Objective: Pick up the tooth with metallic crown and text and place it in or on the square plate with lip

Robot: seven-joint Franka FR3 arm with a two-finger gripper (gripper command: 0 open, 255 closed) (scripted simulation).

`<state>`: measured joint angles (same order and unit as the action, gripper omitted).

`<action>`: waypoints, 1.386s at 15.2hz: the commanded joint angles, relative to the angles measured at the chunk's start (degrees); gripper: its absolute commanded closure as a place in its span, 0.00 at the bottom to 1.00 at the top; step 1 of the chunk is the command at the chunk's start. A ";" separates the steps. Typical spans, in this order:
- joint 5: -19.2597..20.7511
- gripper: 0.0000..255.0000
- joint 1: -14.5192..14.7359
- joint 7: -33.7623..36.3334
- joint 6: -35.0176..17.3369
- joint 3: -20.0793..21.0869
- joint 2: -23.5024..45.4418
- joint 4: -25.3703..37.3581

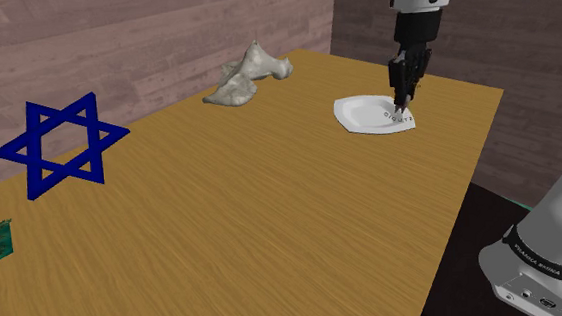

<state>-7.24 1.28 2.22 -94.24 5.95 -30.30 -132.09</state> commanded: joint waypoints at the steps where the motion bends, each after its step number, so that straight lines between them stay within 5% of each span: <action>1: 1.24 1.00 -0.98 -1.83 -0.35 -1.34 3.59 3.06; 12: 4.86 1.00 -5.11 -10.82 0.57 -7.42 22.57 22.39; 21: 4.81 1.00 -5.11 -11.09 -6.32 -7.40 23.05 15.97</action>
<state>-2.44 -3.78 -8.75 -99.73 -1.39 -7.32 -115.38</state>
